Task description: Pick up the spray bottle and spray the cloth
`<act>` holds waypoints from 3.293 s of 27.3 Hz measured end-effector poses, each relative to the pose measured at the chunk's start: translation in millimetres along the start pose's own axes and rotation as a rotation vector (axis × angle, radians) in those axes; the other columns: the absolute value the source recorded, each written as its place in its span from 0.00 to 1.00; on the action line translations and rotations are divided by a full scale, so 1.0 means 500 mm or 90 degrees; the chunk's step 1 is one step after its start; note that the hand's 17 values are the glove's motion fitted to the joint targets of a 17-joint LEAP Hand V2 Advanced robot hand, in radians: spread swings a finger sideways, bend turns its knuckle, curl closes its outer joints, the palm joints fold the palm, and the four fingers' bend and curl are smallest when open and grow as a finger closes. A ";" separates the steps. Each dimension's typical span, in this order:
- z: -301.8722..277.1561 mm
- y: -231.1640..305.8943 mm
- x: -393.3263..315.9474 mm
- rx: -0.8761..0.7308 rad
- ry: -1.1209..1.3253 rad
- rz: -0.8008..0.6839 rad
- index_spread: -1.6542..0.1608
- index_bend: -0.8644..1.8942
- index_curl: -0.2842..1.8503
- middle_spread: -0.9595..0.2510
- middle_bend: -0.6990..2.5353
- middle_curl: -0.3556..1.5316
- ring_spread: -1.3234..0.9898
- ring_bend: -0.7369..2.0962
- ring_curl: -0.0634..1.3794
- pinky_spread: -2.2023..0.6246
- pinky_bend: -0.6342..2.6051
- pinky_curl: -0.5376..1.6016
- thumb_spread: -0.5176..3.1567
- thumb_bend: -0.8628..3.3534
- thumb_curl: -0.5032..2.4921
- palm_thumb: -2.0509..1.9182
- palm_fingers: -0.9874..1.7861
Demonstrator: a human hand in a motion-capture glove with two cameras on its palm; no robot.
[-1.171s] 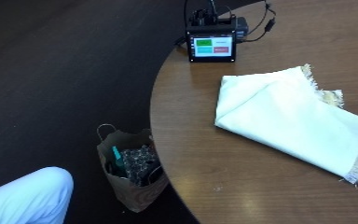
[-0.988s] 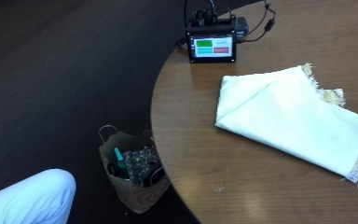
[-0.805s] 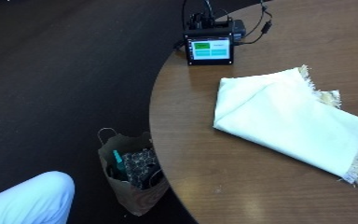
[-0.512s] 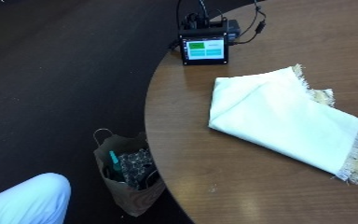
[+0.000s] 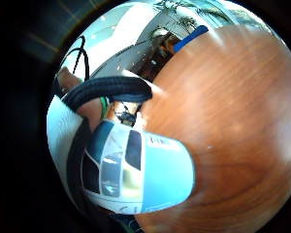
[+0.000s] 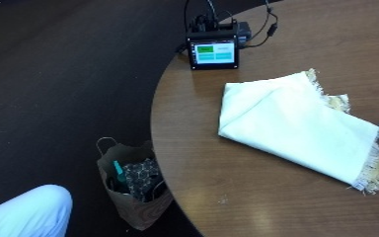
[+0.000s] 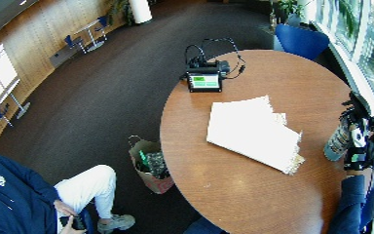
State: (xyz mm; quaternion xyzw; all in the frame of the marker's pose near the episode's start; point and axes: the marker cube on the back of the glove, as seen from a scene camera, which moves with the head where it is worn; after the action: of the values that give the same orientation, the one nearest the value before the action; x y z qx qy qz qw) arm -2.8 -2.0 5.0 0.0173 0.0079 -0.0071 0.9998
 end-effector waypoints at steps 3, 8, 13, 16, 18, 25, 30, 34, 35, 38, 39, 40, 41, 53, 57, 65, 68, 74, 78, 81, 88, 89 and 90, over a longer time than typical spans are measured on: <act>-0.002 -0.001 0.005 0.003 0.006 -0.001 0.76 0.37 0.27 0.70 0.32 0.39 0.49 0.44 0.30 0.73 0.34 0.39 0.36 0.23 0.31 0.72 0.79; -0.009 0.011 0.008 -0.001 0.011 0.005 0.75 0.35 0.27 0.69 0.32 0.40 0.49 0.44 0.31 0.73 0.34 0.39 0.37 0.22 0.32 0.72 0.75; -0.037 0.081 0.013 -0.031 0.163 0.030 0.72 0.34 0.27 0.71 0.29 0.39 0.51 0.40 0.31 0.79 0.35 0.41 0.39 0.21 0.31 0.71 0.57; -0.063 0.146 0.021 -0.045 0.329 0.052 0.71 0.36 0.27 0.74 0.28 0.39 0.53 0.37 0.29 0.81 0.34 0.41 0.41 0.20 0.31 0.70 0.51; -0.081 0.190 0.026 -0.055 0.441 0.067 0.70 0.37 0.27 0.75 0.28 0.38 0.54 0.35 0.27 0.83 0.33 0.40 0.41 0.20 0.31 0.69 0.49; -0.098 0.278 0.090 -0.168 0.623 0.105 0.68 0.40 0.28 0.79 0.27 0.36 0.57 0.31 0.22 0.86 0.32 0.38 0.43 0.19 0.28 0.64 0.46; -0.068 0.287 0.109 -0.228 0.648 0.120 0.69 0.40 0.28 0.80 0.27 0.36 0.58 0.32 0.22 0.87 0.30 0.37 0.44 0.19 0.27 0.61 0.46; -0.066 0.295 0.110 -0.237 0.654 0.119 0.69 0.40 0.29 0.80 0.28 0.36 0.59 0.33 0.22 0.88 0.29 0.36 0.44 0.20 0.27 0.61 0.48; -0.066 0.295 0.109 -0.237 0.654 0.119 0.69 0.40 0.29 0.80 0.28 0.36 0.59 0.33 0.22 0.88 0.28 0.36 0.44 0.20 0.27 0.61 0.48; -0.066 0.294 0.106 -0.235 0.654 0.115 0.69 0.40 0.29 0.79 0.28 0.37 0.58 0.33 0.22 0.88 0.27 0.36 0.45 0.20 0.27 0.61 0.49; -0.067 0.294 0.106 -0.234 0.654 0.113 0.69 0.40 0.29 0.79 0.28 0.37 0.58 0.33 0.22 0.88 0.27 0.36 0.45 0.20 0.27 0.62 0.50; -0.069 0.294 0.107 -0.232 0.653 0.111 0.69 0.40 0.29 0.79 0.28 0.37 0.58 0.33 0.22 0.88 0.27 0.35 0.46 0.20 0.27 0.62 0.51; -0.071 0.294 0.107 -0.231 0.652 0.110 0.69 0.40 0.29 0.79 0.28 0.37 0.58 0.33 0.22 0.88 0.26 0.35 0.46 0.20 0.27 0.62 0.51; -0.026 0.345 0.146 -0.269 0.600 0.130 0.70 0.41 0.31 0.77 0.28 0.37 0.57 0.32 0.22 0.88 0.25 0.34 0.48 0.20 0.27 0.64 0.53; -0.053 0.337 0.145 -0.257 0.609 0.138 0.70 0.42 0.31 0.77 0.28 0.37 0.57 0.32 0.22 0.87 0.25 0.34 0.48 0.20 0.27 0.64 0.53; -0.059 0.312 0.132 -0.250 0.618 0.128 0.71 0.44 0.32 0.76 0.27 0.37 0.56 0.32 0.21 0.87 0.24 0.33 0.49 0.20 0.27 0.65 0.54; -0.065 0.311 0.129 -0.244 0.619 0.133 0.71 0.44 0.32 0.75 0.27 0.37 0.56 0.32 0.21 0.87 0.24 0.33 0.49 0.20 0.27 0.65 0.54; -0.064 0.307 0.121 -0.240 0.629 0.129 0.71 0.45 0.33 0.75 0.27 0.37 0.56 0.32 0.21 0.87 0.25 0.32 0.49 0.20 0.27 0.65 0.54; -0.065 0.304 0.122 -0.243 0.626 0.127 0.71 0.45 0.33 0.75 0.27 0.37 0.56 0.32 0.20 0.86 0.25 0.32 0.50 0.20 0.27 0.65 0.53; -0.063 0.304 0.122 -0.245 0.620 0.127 0.72 0.45 0.33 0.75 0.27 0.37 0.56 0.32 0.20 0.86 0.25 0.32 0.50 0.20 0.27 0.65 0.53; -0.053 0.293 0.115 -0.241 0.555 0.104 0.71 0.39 0.31 0.75 0.28 0.37 0.55 0.35 0.22 0.87 0.27 0.33 0.50 0.20 0.27 0.65 0.53; -0.054 0.289 0.114 -0.229 0.524 0.100 0.71 0.37 0.30 0.75 0.27 0.37 0.55 0.35 0.22 0.87 0.28 0.34 0.50 0.20 0.27 0.65 0.53; -0.057 0.283 0.113 -0.212 0.486 0.098 0.71 0.36 0.30 0.76 0.27 0.36 0.55 0.35 0.22 0.87 0.30 0.34 0.49 0.20 0.27 0.65 0.53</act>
State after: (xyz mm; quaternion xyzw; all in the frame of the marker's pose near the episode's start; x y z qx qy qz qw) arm 55.4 139.5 -19.3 -0.1424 0.3771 0.0761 0.9120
